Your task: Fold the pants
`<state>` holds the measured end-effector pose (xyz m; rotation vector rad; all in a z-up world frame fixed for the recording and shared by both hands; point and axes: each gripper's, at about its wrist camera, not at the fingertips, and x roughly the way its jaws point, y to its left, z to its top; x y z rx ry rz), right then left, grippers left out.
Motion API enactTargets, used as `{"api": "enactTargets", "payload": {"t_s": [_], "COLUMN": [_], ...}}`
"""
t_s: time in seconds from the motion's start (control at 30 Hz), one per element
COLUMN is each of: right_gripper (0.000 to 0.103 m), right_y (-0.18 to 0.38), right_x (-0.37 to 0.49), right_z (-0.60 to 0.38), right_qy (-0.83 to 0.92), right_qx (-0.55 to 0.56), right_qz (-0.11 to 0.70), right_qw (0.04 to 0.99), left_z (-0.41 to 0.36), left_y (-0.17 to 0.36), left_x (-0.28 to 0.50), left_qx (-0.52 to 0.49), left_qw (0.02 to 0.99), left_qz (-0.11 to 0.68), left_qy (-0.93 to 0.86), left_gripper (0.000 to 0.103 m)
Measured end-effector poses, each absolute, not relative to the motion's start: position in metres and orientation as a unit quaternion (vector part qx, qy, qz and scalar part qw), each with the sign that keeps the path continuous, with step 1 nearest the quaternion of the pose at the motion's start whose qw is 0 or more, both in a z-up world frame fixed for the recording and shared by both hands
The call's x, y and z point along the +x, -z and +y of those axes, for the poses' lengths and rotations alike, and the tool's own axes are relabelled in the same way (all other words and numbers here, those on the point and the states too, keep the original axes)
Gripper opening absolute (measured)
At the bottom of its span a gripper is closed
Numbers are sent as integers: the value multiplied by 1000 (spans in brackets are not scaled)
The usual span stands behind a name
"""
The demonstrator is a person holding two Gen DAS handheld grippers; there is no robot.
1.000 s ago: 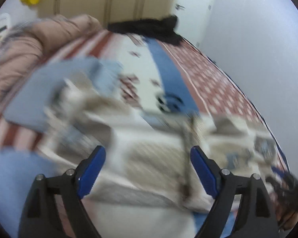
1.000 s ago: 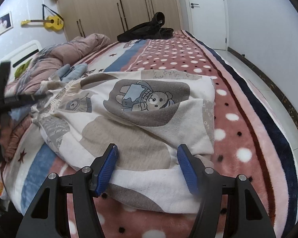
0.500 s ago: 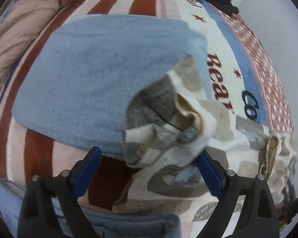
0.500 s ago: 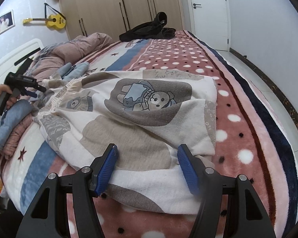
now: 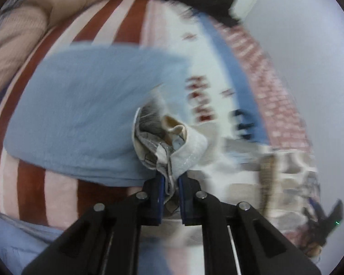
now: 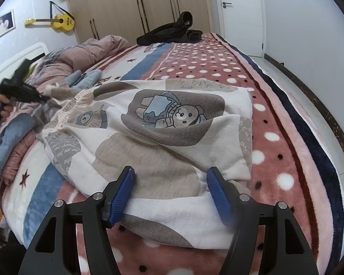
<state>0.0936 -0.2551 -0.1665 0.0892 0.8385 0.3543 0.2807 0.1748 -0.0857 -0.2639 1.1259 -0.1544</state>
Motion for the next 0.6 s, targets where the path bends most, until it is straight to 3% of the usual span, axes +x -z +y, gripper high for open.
{"api": "enactTargets", "payload": {"t_s": [0.2, 0.3, 0.43, 0.6], "right_gripper": [63, 62, 62, 61], "right_y": [164, 160, 154, 147], "right_x": [94, 93, 85, 73], "right_z": [-258, -263, -274, -290], "right_qy": [-174, -179, -186, -182], "right_qx": [52, 69, 93, 97], "right_qz": [407, 405, 399, 395], "right_qw": [895, 894, 893, 895], "left_z": [95, 40, -37, -125], "left_y": [-14, -38, -28, 43], "left_x": [241, 229, 215, 213], "left_qx": [-83, -59, -39, -22], "left_qw": [871, 871, 859, 828], "left_qz": [457, 447, 451, 492], "left_qy": [162, 197, 240, 267], "left_gripper": [8, 8, 8, 8]}}
